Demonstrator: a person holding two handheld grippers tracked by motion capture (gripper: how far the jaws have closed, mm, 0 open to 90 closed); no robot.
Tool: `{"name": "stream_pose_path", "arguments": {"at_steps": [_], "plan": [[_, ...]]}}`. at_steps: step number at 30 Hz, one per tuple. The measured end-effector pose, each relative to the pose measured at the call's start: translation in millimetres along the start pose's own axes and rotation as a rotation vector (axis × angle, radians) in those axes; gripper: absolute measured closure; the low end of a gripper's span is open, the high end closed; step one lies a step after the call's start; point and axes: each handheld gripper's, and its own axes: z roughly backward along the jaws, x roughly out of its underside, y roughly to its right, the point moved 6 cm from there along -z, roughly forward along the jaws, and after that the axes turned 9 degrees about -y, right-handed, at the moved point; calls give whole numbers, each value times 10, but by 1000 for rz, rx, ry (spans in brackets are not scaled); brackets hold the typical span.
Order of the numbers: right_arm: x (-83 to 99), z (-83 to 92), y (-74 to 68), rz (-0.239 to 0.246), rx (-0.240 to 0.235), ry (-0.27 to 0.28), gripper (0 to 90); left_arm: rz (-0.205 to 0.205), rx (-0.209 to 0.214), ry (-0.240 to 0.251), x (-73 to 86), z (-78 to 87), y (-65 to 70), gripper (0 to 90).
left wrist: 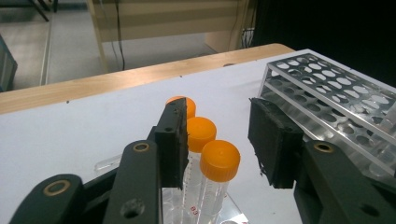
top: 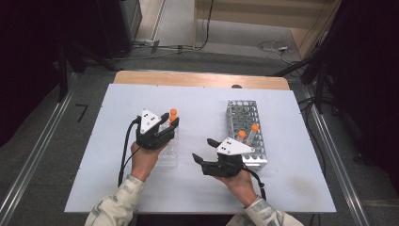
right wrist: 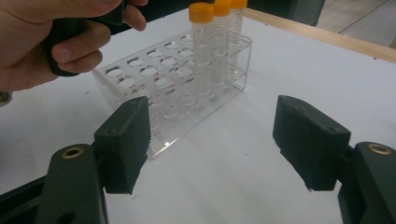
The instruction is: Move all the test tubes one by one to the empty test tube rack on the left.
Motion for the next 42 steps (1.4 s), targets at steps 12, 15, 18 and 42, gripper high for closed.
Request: {"name": "stream_pose_path", "arguments": {"at_steps": [12, 15, 18, 42], "plan": [[-1, 109, 5, -3, 2, 22, 275, 29, 17, 26, -41, 115, 113, 270], [12, 157, 18, -10, 3, 25, 277, 26, 18, 26, -36, 128, 137, 241], [35, 208, 50, -13, 12, 31, 282, 25, 15, 21, -25, 133, 154, 214], [248, 621, 343, -39, 109, 42, 293, 32, 29, 15, 54, 165, 168, 182]]}}
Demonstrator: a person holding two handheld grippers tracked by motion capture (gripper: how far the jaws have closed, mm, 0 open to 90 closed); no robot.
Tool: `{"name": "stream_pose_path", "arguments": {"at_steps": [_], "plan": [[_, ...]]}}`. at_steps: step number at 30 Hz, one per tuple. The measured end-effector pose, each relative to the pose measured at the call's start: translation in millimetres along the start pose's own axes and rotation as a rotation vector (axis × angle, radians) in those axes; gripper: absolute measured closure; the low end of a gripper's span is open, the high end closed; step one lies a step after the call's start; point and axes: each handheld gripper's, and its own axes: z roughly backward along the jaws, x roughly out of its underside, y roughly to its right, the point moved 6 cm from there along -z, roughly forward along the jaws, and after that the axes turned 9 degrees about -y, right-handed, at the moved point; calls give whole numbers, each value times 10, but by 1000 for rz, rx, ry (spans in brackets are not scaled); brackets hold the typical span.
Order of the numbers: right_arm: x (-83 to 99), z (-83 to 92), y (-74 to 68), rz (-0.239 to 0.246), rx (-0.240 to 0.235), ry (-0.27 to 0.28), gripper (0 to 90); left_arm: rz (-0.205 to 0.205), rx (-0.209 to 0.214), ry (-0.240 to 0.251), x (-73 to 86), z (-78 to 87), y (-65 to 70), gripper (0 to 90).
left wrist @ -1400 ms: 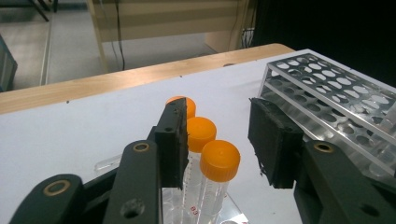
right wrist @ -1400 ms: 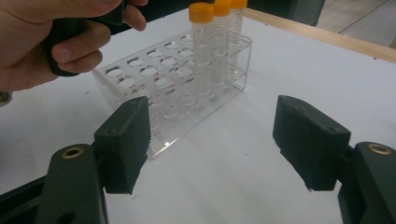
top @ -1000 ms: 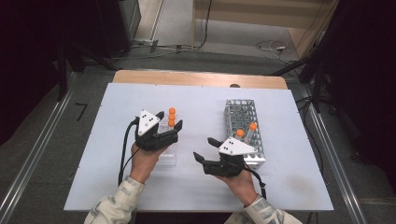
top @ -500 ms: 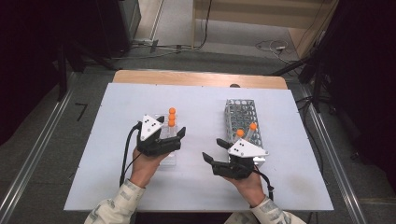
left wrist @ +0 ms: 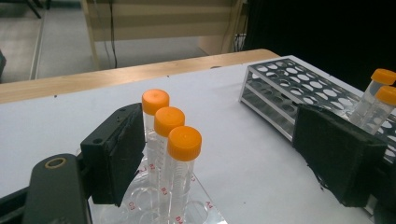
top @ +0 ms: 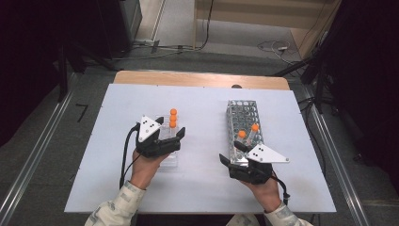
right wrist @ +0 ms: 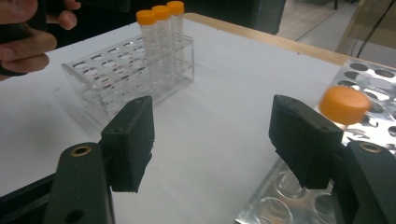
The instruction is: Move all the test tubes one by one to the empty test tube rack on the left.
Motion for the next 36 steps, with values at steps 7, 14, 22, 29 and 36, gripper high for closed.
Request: {"name": "stream_pose_path", "arguments": {"at_steps": [7, 14, 22, 29, 36], "plan": [[49, 72, 121, -10, 43, 2, 293, 5, 5, -4, 5, -10, 13, 157], [100, 90, 241, -35, 77, 0, 292, 6, 2, -7, 7, -14, 9, 120], [169, -19, 385, -68, 124, -5, 312, 0, 1, -12, 18, -34, 23, 120], [193, -140, 487, -102, 134, -9, 391, -2, 0, -11, 19, -34, 24, 122], [193, -213, 514, -108, 152, -20, 490, 1, 2, -12, 26, -43, 30, 124]]}}
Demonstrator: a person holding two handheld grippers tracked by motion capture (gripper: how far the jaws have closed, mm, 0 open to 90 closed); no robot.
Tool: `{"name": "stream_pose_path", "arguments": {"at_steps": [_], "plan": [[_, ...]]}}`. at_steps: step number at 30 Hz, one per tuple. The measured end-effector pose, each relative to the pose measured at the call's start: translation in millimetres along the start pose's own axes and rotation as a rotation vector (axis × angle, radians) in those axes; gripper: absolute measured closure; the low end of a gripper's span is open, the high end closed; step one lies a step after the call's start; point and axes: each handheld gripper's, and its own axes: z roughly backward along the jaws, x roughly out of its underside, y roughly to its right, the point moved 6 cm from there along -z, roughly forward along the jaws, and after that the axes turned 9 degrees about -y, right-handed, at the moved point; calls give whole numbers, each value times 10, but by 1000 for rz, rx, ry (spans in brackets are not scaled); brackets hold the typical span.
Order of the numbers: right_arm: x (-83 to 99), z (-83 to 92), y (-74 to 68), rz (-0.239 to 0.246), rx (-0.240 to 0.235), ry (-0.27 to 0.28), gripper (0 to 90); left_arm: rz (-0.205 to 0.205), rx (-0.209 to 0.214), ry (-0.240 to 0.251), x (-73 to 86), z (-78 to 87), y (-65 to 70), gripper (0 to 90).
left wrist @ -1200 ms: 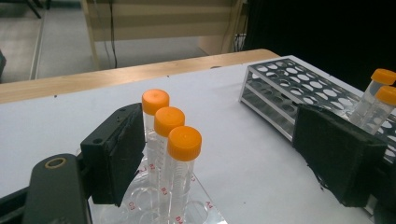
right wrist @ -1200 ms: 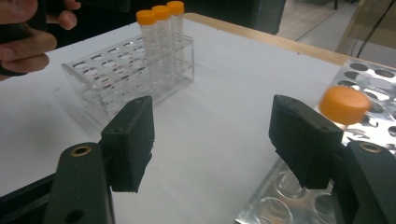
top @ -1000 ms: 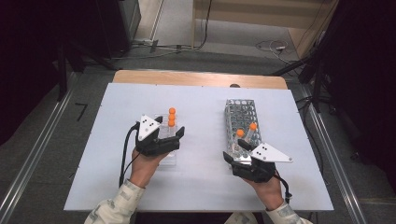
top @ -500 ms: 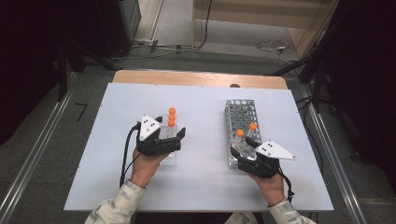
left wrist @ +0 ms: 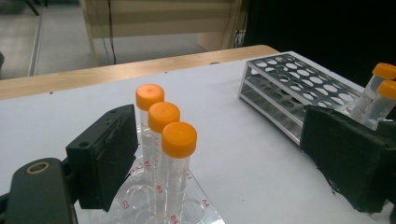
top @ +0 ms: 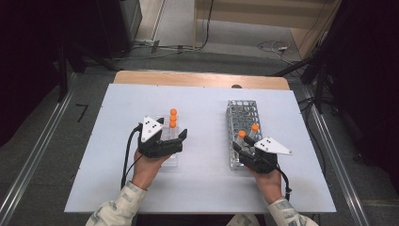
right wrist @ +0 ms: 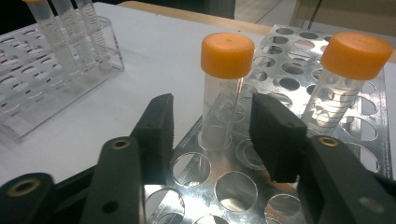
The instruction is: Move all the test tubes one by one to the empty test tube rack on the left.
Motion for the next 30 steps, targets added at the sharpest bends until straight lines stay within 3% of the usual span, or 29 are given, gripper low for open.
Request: {"name": "stream_pose_path", "arguments": {"at_steps": [7, 22, 30], "plan": [[3, -38, 11, -40, -4, -29, 569, -3, 2, -3, 5, -4, 6, 125], [-14, -72, 14, -44, 16, -24, 703, -5, 6, -5, 10, -12, 13, 128], [-49, -34, 26, -42, 17, -10, 710, -4, 0, -4, 8, -6, 5, 128]]}}
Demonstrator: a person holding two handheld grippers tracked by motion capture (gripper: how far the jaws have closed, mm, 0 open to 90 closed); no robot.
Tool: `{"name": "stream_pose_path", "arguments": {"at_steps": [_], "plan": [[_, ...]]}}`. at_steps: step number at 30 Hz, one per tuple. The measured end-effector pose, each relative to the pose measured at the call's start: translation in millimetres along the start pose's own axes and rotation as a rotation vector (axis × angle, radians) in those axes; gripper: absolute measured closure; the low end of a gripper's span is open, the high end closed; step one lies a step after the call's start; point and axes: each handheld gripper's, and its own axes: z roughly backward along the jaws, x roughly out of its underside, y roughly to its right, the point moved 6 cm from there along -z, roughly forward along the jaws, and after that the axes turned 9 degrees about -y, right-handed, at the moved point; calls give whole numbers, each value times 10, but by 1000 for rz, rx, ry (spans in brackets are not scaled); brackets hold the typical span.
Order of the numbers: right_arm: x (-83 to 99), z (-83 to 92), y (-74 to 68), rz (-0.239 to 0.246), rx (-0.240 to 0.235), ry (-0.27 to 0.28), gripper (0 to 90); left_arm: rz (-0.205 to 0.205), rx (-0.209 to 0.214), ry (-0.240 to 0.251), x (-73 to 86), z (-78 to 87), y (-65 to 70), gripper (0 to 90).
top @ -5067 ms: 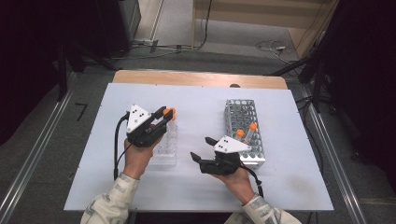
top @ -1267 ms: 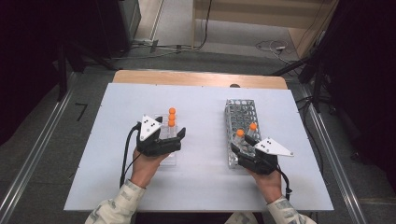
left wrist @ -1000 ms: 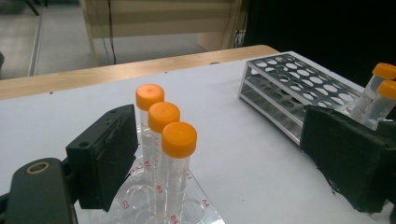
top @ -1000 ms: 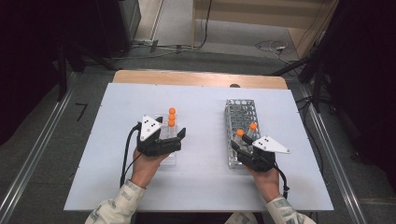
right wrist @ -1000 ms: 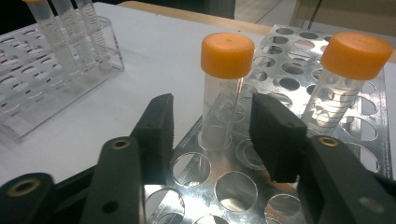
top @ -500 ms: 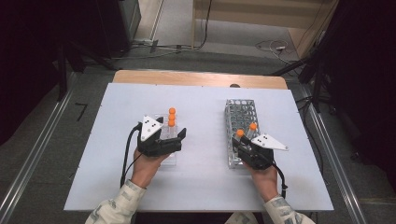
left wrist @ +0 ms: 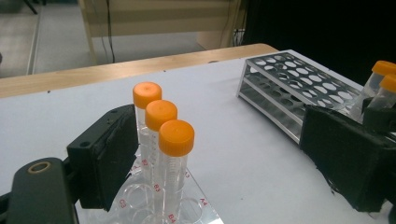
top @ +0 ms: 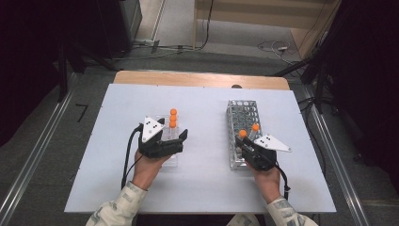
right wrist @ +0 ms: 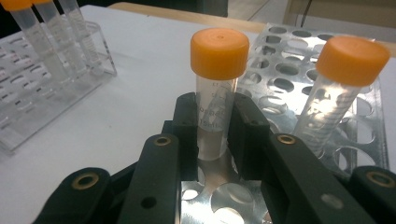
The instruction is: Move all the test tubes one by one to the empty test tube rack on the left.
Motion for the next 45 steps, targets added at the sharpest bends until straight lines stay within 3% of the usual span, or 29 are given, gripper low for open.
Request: {"name": "stream_pose_path", "arguments": {"at_steps": [18, 30, 36, 45], "plan": [[-255, 293, -46, 36, 25, 78, 710, -3, 1, -1, 0, -3, 1, 127], [-354, 451, -184, 50, -31, 119, 710, -2, 4, -1, -2, 2, 8, 127], [-333, 411, -338, 77, -72, 106, 710, -4, 6, -2, 0, -4, 16, 127], [-223, 201, -596, 124, -130, 42, 709, -12, 19, 0, -1, -5, 76, 126]]}}
